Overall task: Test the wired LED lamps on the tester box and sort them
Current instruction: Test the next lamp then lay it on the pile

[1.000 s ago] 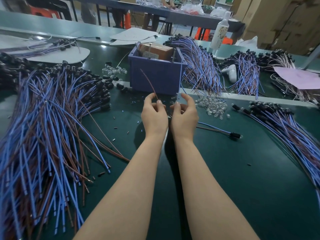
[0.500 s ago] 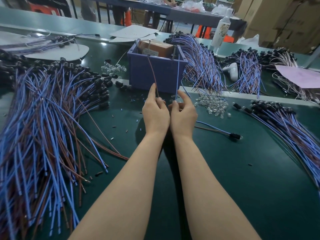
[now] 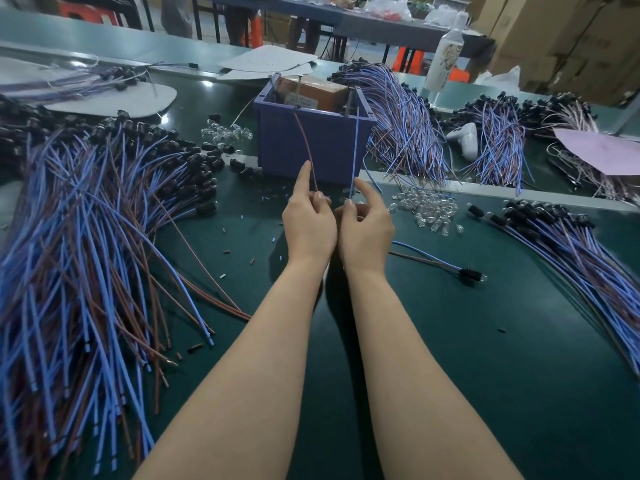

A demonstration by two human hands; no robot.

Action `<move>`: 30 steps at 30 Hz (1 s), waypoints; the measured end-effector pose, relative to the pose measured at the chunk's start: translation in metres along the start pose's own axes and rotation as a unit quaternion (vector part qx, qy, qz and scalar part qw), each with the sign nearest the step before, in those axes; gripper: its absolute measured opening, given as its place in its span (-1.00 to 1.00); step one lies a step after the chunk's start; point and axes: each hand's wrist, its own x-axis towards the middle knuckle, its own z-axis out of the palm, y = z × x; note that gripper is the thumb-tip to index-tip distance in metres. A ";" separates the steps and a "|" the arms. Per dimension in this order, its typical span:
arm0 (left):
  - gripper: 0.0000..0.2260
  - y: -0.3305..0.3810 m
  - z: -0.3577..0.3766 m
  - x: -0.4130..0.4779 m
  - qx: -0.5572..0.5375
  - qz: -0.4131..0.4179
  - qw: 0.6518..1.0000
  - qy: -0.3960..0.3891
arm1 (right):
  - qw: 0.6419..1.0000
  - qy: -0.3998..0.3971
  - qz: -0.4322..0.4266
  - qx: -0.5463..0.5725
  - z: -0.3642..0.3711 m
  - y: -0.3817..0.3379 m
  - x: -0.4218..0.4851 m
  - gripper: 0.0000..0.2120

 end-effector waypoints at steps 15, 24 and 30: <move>-0.55 0.003 0.004 -0.007 0.034 0.057 0.997 0.041 | 1.000 -0.011 0.021 0.013 -0.001 -0.001 -0.001 -0.65; -0.55 0.003 0.004 -0.001 0.032 0.038 0.997 0.055 | 0.999 0.019 0.020 0.024 0.006 -0.004 0.001 -0.65; -0.58 0.003 0.003 0.000 0.034 0.040 0.997 0.058 | 0.999 0.017 0.015 0.031 0.007 -0.003 0.002 -0.67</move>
